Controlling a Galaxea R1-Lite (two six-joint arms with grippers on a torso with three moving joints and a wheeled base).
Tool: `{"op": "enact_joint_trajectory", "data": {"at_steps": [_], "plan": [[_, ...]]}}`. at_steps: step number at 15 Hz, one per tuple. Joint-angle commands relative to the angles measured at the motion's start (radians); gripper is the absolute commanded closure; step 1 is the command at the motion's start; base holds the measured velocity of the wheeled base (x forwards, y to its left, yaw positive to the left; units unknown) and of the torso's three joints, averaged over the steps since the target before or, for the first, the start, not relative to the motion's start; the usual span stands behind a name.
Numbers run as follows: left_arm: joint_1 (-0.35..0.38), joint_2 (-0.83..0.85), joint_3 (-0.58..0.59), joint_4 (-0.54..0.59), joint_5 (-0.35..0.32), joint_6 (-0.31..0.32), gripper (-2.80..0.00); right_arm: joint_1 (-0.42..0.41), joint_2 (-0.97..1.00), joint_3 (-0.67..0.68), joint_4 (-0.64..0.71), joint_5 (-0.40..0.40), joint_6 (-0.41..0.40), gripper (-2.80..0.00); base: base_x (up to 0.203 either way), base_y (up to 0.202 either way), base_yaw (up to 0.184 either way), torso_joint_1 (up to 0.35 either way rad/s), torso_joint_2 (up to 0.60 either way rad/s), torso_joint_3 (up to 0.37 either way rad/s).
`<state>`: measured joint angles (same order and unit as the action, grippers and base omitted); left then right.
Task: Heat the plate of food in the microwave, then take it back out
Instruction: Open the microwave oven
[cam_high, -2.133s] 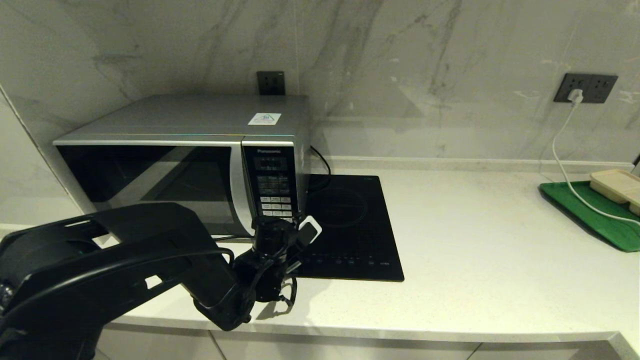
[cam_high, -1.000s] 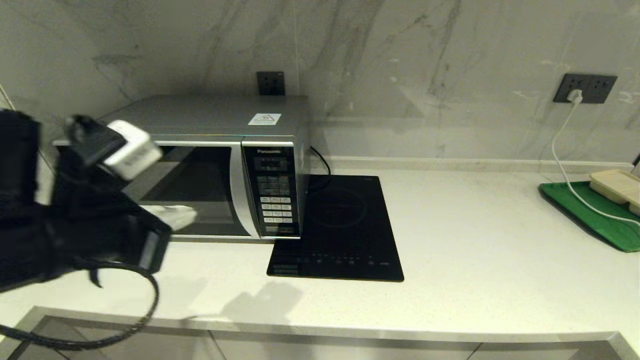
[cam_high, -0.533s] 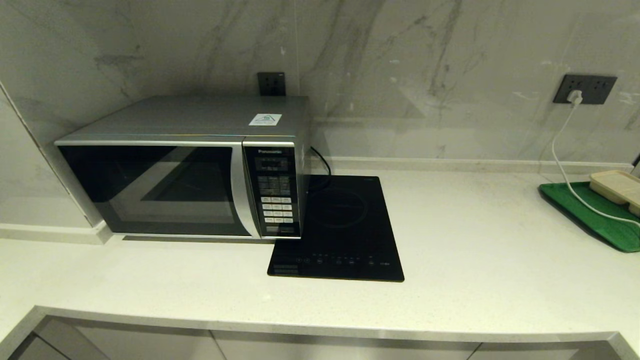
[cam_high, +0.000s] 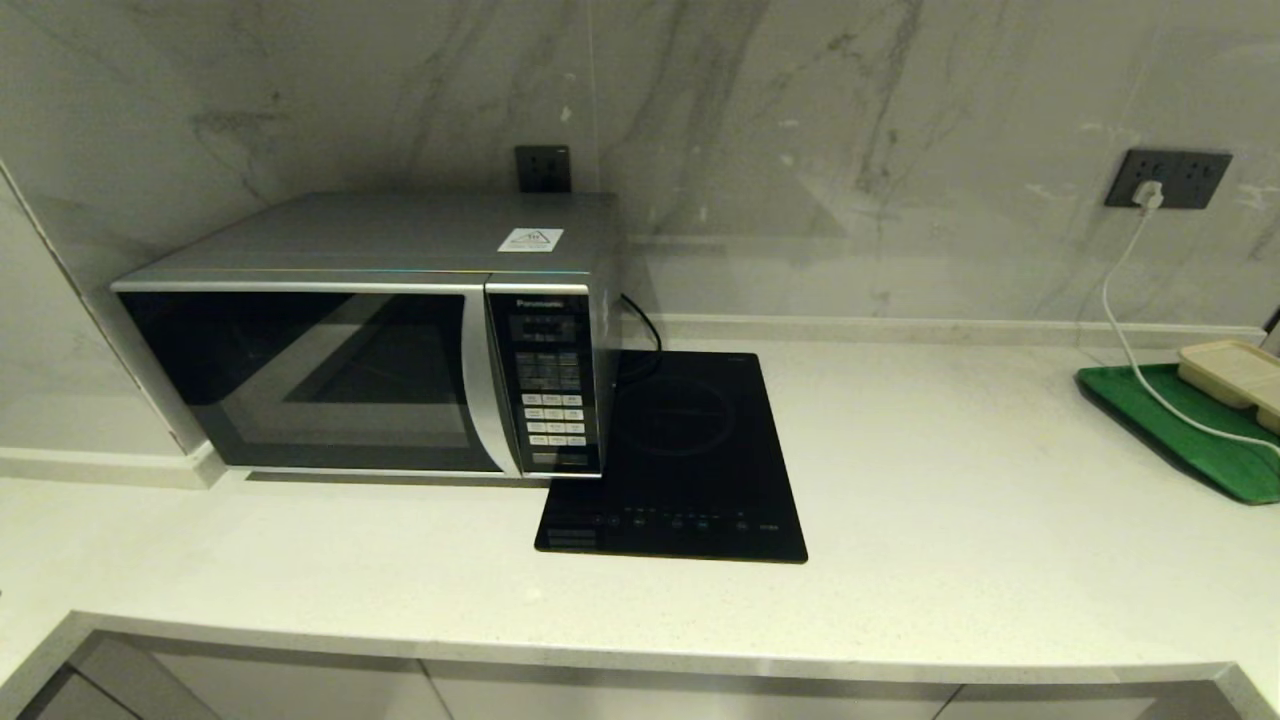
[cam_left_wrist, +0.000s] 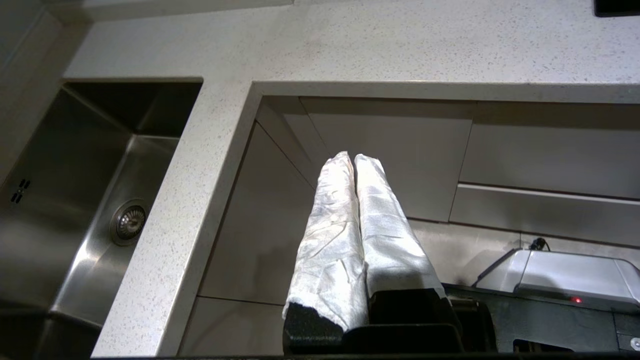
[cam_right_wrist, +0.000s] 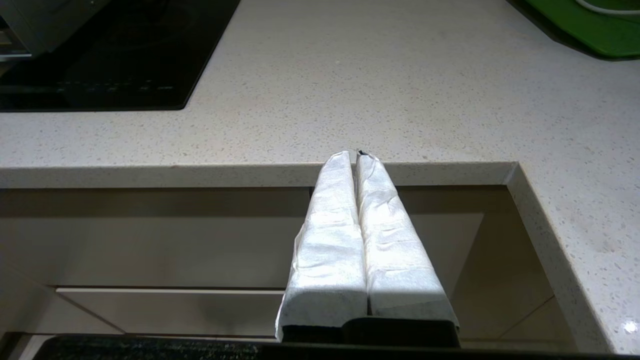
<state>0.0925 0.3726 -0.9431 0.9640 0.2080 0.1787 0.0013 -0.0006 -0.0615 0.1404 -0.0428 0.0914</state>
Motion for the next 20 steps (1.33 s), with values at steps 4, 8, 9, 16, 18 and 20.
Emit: {"op": "enact_joint_trajectory", "data": {"at_steps": [4, 8, 9, 16, 18, 20], "plan": [[-0.115, -0.155, 0.084, 0.013, 0.007, 0.017, 0.0, 0.0, 0.0, 0.0, 0.001, 0.0, 0.001, 0.0, 0.0, 0.0, 0.0, 0.0, 0.0, 0.0], [-0.092, -0.377, 0.274, -0.013, 0.001, 0.042, 0.0, 0.0, -0.001, 0.0, 0.001, 0.0, 0.001, 0.0, 0.0, 0.0, 0.0, 0.0, 0.0, 0.0], [-0.092, -0.377, 0.352, -0.069, -0.014, 0.029, 0.0, 0.0, 0.001, 0.0, -0.001, 0.0, 0.001, 0.0, 0.0, 0.0, 0.0, 0.0, 0.0, 0.0], [-0.092, -0.371, 0.915, -0.964, -0.185, -0.058, 0.0, 0.0, -0.001, 0.0, 0.001, 0.0, 0.001, 0.0, 0.0, 0.0, 0.0, 0.0, 0.0, 0.0], [-0.093, -0.371, 0.939, -0.961, -0.219, -0.093, 0.0, 0.0, 0.001, 0.0, 0.001, 0.0, 0.001, 0.0, 0.0, 0.0, 0.0, 0.0, 0.0, 0.0], [-0.093, -0.371, 0.927, -0.931, -0.223, -0.13, 0.0, 0.0, 0.001, 0.0, 0.001, 0.0, 0.001, 0.0, 0.0, 0.0, 0.0, 0.0, 0.0, 0.0]]}}
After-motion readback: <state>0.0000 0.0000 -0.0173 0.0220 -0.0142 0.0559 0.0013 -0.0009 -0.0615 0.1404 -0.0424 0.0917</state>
